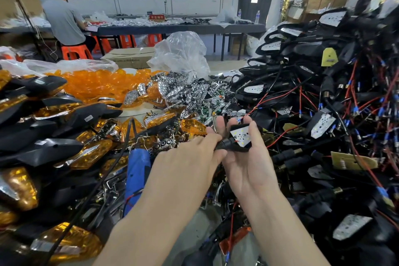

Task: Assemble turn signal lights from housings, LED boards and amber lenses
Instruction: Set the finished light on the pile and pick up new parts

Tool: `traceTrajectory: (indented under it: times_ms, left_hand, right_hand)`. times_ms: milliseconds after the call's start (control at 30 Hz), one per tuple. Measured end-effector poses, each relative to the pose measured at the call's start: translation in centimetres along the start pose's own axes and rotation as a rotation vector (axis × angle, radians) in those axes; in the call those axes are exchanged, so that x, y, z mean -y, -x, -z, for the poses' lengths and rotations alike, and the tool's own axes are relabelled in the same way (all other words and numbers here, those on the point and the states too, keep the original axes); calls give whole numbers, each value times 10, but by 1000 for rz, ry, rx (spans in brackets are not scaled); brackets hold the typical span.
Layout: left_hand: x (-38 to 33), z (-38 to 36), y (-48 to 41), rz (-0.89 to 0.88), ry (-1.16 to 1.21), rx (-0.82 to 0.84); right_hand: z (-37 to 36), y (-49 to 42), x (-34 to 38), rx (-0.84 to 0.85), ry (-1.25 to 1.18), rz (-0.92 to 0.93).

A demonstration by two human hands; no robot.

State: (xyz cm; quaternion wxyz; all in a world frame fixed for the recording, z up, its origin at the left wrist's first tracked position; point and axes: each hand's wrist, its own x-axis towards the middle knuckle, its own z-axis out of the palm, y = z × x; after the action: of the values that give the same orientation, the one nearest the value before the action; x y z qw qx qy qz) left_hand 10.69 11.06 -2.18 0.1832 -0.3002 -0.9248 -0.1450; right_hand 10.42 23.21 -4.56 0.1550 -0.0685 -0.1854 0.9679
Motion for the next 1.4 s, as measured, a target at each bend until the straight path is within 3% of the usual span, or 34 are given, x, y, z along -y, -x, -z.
traceTrajectory:
  times_ms: [100,300,367,433,500,633,733,833,933,1033,1233,1400]
  left_hand:
    - [4,7,3,-8,-9,4]
    - [42,59,18,98,53,265]
    - [50,80,18,-19,32,166]
    - [61,95,17,-164,-82,-49]
    - [70,102,21,-195,-190,-155]
    - [88,69,41,-21,-185,79]
    - [83,47,47,90,-326,174]
    - [58,36,53,59,-67,23]
    - [32,13,59,-66,-29,131]
    - [18,-5,63,-128,-215,297]
    - [20,-30,63,-178,-237,187]
    - [21,-16,67,-184,-42,159]
  right_hand:
    - [-1,-4,3,-28,-39,5]
    - [1,-10,33,-67,-215,46]
    - [1,-8,30,-46,-204,37]
    - [1,-7,26,-22,-186,28]
    - [2,-6,24,-6,-162,31]
    - [5,-6,12,-24,11,83]
    - [7,-7,-3,-41,141,95]
    - [10,-7,-7,-55,156,83]
    - [10,-7,-5,-40,116,70]
    - [12,-7,-3,-18,90,45]
    - [14,-4,2,27,24,-4]
    - [16,-5,4,47,-16,-16]
